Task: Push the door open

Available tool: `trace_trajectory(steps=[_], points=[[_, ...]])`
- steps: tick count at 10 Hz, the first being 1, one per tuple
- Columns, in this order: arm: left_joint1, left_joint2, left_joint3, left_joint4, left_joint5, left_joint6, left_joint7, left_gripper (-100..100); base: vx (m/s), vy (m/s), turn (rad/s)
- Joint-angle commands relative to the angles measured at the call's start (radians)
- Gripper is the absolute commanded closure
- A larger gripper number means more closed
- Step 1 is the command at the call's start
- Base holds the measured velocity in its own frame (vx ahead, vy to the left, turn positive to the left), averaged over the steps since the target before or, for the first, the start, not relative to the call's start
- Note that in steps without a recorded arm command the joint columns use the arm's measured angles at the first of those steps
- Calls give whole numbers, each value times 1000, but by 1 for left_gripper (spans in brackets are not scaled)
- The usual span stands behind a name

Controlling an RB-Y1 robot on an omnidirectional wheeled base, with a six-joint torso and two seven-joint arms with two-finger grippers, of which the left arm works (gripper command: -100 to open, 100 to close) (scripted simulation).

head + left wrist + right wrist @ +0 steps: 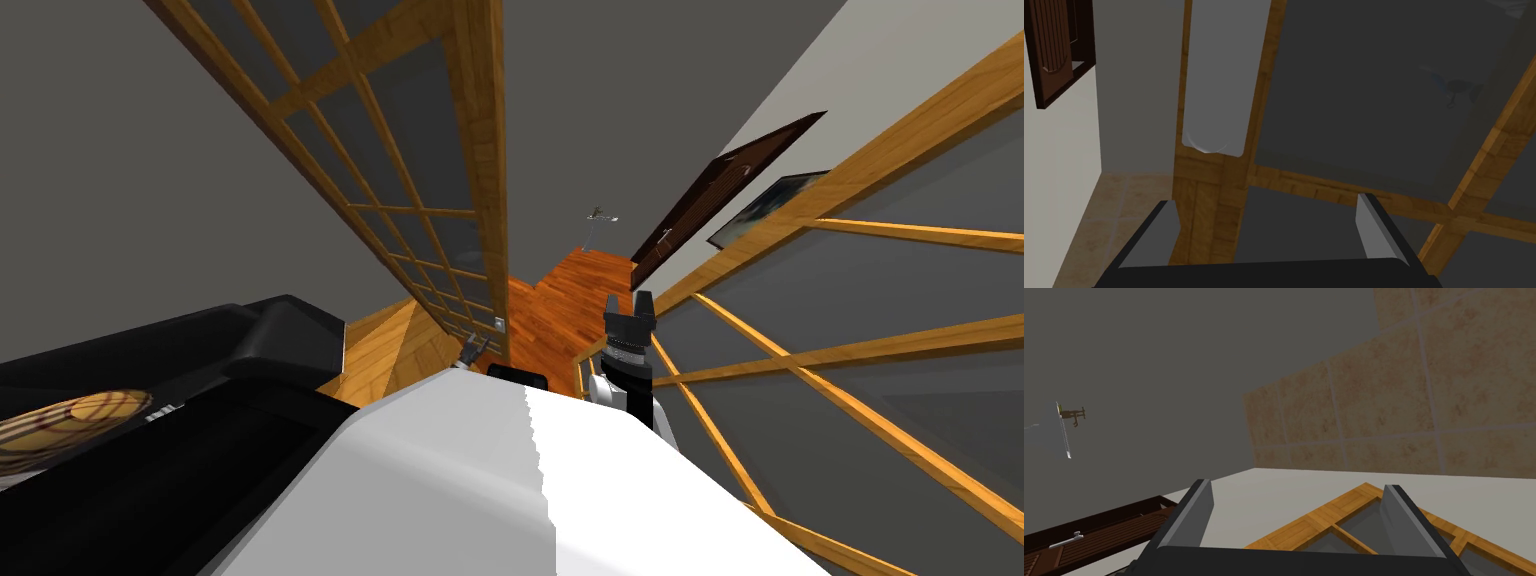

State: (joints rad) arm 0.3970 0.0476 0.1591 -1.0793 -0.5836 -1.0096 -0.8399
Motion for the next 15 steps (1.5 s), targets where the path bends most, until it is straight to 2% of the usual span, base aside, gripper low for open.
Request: trace_trajectory(steps=[1,4,8,9,10,12,13,15], points=[[10,-4,9,-6,-15,-9,-40,-100,-39,-55,53],[29,-17,32,-14,-49,-30,-124,-100,-47,-76,82],[47,-36,54,-22,-83,-50,-207,-100,-38,-63,60],[45,-34,50,-23,-78,-45,-191,-100,-18,-24,14],[33,-14,52,-21,-77,-31,-203,-100,118,-19,-72],[23,-12,53,-19,-75,-19,-209,-100,175,-43,-40],[16,-17,54,-18,-74,-11,-213,-100,196,-25,-52],[4,-39,55,-16,-72,4,-220,-100,188,-22,-48]])
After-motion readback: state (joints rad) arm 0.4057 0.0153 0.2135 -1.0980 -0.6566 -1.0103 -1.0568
